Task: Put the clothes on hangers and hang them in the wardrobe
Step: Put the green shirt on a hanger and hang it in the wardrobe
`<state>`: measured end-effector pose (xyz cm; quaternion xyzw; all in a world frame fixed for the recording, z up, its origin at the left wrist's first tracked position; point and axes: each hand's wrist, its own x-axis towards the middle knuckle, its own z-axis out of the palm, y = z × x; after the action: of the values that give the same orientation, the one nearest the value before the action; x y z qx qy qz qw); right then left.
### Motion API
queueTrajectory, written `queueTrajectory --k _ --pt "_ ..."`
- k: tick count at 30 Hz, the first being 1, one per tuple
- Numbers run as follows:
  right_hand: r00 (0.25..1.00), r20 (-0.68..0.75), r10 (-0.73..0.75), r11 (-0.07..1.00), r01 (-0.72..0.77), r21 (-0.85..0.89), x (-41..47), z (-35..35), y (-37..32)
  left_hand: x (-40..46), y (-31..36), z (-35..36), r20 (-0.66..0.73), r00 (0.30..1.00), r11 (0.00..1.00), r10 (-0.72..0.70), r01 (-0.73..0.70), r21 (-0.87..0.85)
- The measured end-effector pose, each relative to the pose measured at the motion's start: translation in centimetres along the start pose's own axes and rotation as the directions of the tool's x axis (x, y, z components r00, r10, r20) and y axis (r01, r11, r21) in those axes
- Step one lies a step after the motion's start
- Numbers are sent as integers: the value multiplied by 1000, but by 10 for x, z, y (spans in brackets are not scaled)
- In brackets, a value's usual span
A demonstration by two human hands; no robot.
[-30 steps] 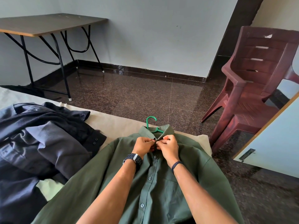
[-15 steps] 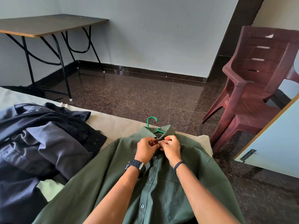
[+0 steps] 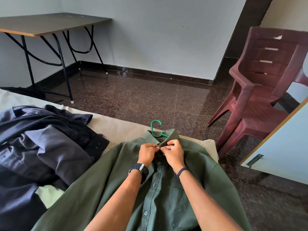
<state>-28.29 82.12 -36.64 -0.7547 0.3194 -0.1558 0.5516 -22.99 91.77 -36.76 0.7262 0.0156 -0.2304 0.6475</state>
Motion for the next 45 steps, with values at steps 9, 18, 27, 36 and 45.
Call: queueTrajectory --k 9,18,27,36,45 --pt "989 96 -110 980 124 -153 -3 0 -1 -2 -7 3 -155 988 995 22 -7 97" --pt "980 79 -181 899 198 -391 25 -20 -28 13 13 -4 5 922 614 386 -261 745" --pt "920 312 -238 591 392 -705 77 -13 -40 68 31 -13 17 958 540 285 -175 823" --pt "920 356 -163 229 386 -894 96 -2 -30 88 33 -11 108 973 237 205 -156 959" --pt "961 259 -98 660 257 -706 112 -36 -44 85 59 -13 72 938 571 339 -266 776"
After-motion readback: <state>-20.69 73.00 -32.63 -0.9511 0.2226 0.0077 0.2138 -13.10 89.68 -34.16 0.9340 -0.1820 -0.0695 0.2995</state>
